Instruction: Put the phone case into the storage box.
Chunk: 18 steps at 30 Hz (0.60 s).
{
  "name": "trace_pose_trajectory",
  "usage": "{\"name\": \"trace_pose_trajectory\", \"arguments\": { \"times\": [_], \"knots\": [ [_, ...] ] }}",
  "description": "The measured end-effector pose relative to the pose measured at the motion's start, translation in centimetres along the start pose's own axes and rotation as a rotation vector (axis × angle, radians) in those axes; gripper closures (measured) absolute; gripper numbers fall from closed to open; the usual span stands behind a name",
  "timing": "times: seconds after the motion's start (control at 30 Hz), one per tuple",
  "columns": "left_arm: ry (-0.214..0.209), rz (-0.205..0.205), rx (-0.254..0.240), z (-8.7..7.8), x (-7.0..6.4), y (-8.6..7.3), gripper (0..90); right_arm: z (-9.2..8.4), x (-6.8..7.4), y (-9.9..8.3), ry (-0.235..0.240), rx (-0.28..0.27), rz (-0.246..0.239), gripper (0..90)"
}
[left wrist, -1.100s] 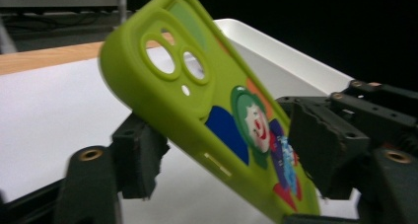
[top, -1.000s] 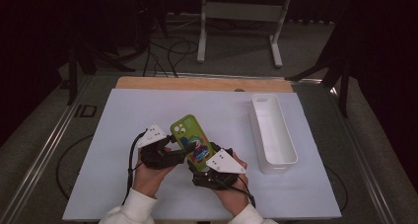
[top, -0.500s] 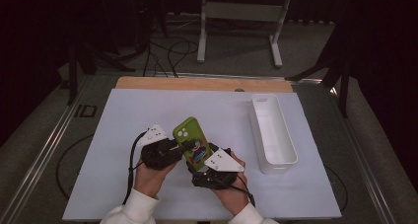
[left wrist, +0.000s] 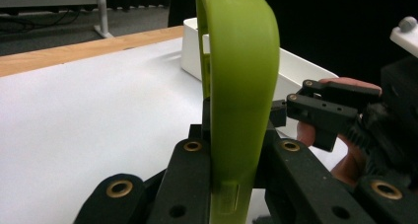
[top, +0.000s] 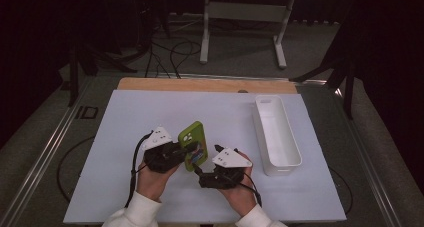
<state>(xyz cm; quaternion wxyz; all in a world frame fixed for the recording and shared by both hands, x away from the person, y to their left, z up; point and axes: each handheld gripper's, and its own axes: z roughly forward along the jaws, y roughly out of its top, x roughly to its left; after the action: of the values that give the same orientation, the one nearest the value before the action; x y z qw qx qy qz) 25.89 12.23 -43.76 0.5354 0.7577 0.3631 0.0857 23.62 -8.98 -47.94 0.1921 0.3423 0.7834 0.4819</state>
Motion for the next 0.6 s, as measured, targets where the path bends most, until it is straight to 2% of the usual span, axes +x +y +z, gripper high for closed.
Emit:
{"name": "trace_pose_trajectory", "arguments": {
  "times": [0.1,0.43,0.6],
  "knots": [
    [-0.003,0.007,0.009,0.1,0.0,-0.1,83.9,-0.4,-0.6,0.1,0.016,0.005,0.002,11.9],
    [-0.02,0.027,0.023,0.2,-0.2,-0.1,83.9,-1.9,-2.3,0.8,0.0,-0.004,0.031,11.8],
    [-0.018,0.026,0.02,0.2,-0.2,0.0,83.9,-2.1,-2.5,0.8,0.001,-0.006,0.029,11.8]
  ]
}}
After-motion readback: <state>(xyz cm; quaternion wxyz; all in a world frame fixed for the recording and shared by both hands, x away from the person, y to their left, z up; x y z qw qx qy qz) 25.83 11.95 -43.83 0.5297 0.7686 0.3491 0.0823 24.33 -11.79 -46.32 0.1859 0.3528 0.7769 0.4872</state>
